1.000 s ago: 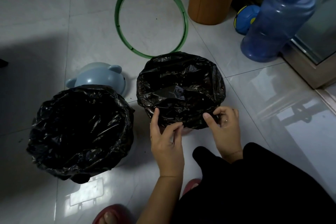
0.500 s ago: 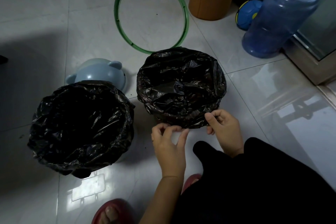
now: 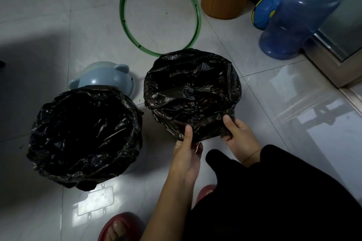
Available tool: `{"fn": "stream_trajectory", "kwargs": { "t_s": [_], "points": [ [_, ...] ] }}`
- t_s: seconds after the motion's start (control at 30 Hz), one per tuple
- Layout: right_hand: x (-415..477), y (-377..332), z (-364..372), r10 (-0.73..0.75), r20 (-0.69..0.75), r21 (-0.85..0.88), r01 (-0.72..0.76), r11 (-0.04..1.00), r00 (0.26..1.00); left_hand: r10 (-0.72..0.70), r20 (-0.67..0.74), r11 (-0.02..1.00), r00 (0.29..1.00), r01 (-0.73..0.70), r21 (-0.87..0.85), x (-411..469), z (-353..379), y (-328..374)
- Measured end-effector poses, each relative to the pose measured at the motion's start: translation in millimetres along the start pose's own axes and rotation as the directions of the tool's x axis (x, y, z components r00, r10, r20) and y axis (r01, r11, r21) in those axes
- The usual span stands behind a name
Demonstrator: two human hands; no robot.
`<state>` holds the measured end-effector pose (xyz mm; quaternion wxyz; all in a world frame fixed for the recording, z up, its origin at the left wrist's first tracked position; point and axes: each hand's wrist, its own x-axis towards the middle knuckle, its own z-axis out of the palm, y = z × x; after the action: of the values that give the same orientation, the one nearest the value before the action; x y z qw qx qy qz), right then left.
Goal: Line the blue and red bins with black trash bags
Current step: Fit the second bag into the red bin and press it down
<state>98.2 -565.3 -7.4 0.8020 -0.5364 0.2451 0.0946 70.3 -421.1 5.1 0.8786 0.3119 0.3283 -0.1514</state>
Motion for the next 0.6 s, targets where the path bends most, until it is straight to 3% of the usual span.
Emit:
{"fn": "stream_trajectory", "kwargs": {
  "t_s": [0.13,0.33,0.43,0.47,0.53,0.6],
  "points": [
    [2,9,-5,0.059,0.014,0.118,-0.06,0.991,0.998,0.051,-0.006,0.998,0.999,-0.051,0.02,11,-22,2],
    [6,28,-11,0.206,-0.132,0.206,-0.176,0.963,0.97,-0.023,-0.119,1.0,0.993,0.023,0.0,22,-43,-6],
    [8,31,-14,0.263,-0.199,0.244,-0.212,0.946,0.944,-0.039,-0.202,0.996,0.979,0.055,0.075,15,-43,-3],
    [10,27,-17,0.277,-0.238,0.251,-0.217,0.943,0.931,0.007,-0.246,0.99,0.969,0.028,0.138,10,-41,0],
    [11,6,-25,0.255,-0.298,0.192,-0.204,0.96,0.92,0.23,-0.348,0.949,0.909,-0.13,0.287,-3,-36,3],
    [4,-26,-33,0.037,-0.325,0.024,-0.031,0.999,0.945,0.568,-0.4,0.806,0.719,-0.389,0.446,-20,-22,13]
  ]
}}
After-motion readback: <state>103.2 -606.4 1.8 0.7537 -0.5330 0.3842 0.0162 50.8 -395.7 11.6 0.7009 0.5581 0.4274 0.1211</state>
